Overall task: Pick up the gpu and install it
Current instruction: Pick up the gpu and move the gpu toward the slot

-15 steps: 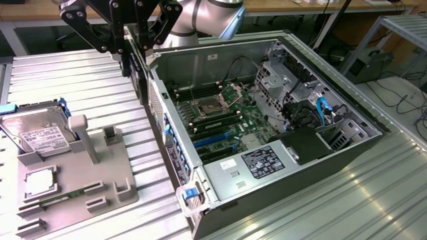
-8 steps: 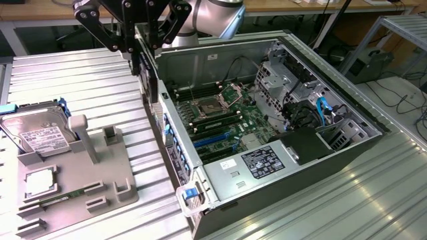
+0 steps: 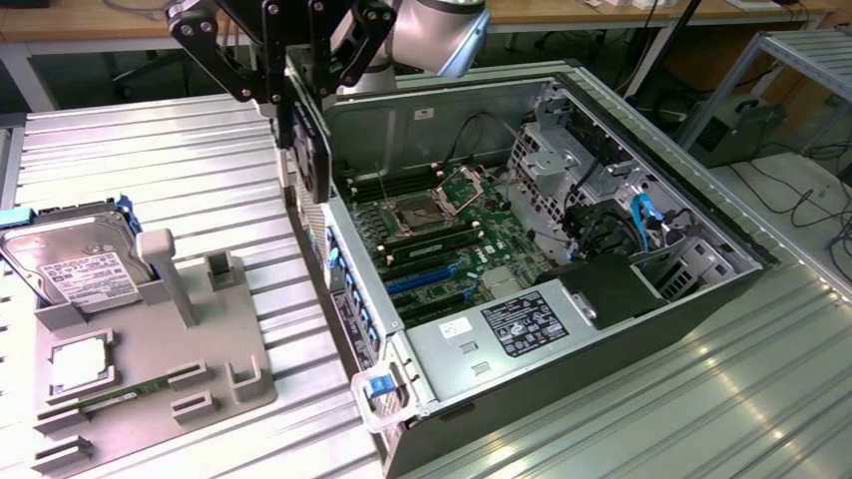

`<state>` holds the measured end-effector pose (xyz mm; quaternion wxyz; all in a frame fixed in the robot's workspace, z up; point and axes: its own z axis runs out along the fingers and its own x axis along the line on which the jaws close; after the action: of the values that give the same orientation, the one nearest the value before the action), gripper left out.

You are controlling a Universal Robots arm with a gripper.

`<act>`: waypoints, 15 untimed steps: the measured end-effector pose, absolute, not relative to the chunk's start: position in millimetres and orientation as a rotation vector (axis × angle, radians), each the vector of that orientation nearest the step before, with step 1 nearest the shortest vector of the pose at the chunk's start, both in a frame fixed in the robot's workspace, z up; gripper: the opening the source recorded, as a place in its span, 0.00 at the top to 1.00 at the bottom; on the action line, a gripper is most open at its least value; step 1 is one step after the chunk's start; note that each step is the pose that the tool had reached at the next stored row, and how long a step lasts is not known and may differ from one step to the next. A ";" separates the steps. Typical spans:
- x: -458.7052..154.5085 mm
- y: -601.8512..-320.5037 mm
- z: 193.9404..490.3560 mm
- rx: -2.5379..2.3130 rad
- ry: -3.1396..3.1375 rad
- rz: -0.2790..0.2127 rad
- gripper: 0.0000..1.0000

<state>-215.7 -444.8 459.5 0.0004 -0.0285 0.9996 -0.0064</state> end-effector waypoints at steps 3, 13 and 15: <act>-212.7 -444.7 459.5 -0.090 3.140 -0.020 0.72; -200.5 -444.7 459.3 -0.090 3.140 -0.020 0.72; -198.2 -444.8 459.2 -0.090 3.140 -0.020 0.72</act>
<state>-198.2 -444.8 459.2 0.0004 -0.0285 0.9996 -0.0064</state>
